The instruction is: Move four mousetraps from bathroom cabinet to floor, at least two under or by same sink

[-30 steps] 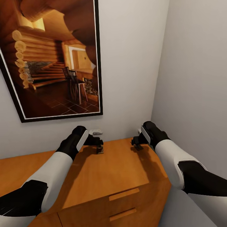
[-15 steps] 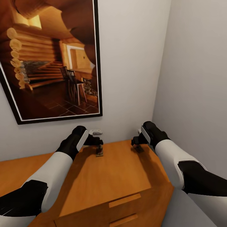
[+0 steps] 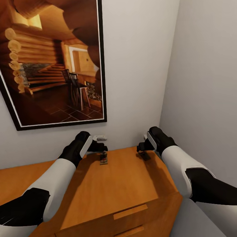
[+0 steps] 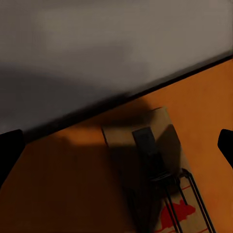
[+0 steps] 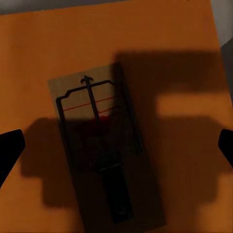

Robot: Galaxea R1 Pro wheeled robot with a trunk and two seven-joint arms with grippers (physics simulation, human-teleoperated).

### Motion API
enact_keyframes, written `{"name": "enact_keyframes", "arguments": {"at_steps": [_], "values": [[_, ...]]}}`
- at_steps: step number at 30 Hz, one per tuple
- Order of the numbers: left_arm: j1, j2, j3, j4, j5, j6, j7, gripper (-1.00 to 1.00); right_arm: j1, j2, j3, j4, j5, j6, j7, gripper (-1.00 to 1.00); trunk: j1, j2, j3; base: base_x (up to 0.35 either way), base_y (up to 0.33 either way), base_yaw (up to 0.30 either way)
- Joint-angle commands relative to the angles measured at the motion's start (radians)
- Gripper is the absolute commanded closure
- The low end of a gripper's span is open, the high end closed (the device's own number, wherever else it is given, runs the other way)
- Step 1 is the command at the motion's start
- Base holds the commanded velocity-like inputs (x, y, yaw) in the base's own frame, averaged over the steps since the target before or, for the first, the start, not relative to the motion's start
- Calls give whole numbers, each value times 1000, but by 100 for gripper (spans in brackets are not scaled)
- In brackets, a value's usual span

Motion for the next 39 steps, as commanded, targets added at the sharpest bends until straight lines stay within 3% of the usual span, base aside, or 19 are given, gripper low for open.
{"name": "enact_keyframes", "arguments": {"at_steps": [1, 39], "values": [[-1, 0, -2, -1, 4, 4, 2, -100, -1, 0, 1, -1, 9, 4, 5, -100, 0, -1, -1, 4, 0, 0], [-1, 0, -3, -1, 4, 4, 3, -100, -1, 5, 1, 6, 6, 4, 5, -100, 0, -1, -1, 0, 0, 0]]}}
